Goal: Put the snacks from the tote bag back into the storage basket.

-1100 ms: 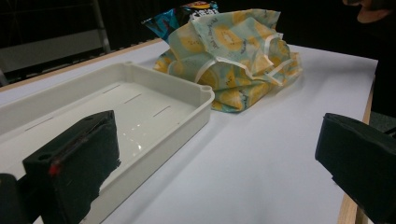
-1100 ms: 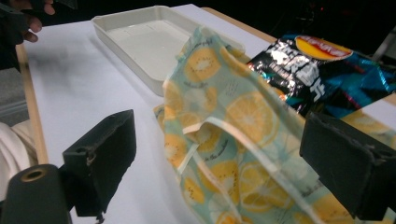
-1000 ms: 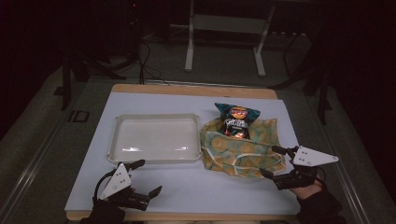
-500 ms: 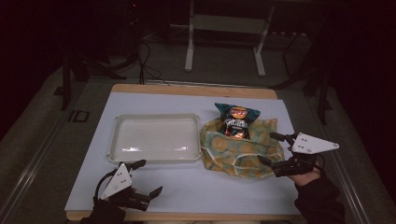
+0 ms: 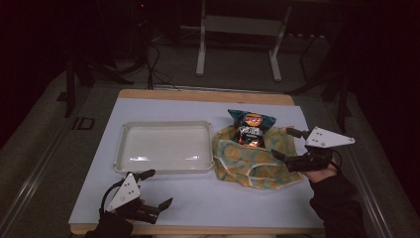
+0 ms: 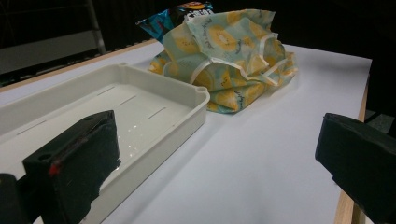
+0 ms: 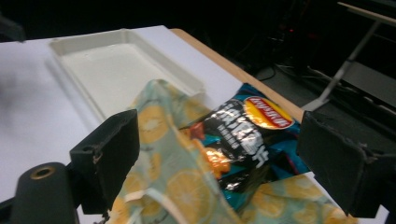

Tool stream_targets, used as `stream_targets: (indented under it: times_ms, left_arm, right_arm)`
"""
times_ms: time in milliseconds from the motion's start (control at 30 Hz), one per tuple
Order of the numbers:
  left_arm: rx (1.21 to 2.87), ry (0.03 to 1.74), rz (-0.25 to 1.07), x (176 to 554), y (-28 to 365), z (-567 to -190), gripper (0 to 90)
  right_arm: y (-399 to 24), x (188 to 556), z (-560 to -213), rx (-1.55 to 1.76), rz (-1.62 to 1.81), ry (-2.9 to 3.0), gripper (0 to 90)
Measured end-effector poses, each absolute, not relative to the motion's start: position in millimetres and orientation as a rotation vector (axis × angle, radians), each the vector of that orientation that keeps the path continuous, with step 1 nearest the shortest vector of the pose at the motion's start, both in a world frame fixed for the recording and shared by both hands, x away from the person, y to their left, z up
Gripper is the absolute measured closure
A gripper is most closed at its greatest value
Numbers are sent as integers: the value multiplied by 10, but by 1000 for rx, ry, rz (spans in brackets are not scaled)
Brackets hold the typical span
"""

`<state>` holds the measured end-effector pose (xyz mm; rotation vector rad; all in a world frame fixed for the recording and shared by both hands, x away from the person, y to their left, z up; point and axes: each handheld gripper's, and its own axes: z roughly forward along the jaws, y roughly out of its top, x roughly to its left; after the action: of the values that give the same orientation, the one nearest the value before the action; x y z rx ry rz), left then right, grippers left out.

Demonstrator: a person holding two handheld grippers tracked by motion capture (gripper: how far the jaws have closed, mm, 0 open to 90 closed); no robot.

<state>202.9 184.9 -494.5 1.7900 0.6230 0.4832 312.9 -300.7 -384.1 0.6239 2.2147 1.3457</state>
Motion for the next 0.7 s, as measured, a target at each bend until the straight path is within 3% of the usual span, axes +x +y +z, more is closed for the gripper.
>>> stream_targets:
  times_ms: [700]
  left_arm:
    - [1795,620,475,2043,1852,-4952,2]
  right_arm:
    - [-3072,3628,-3814,721,1288,2178,198]
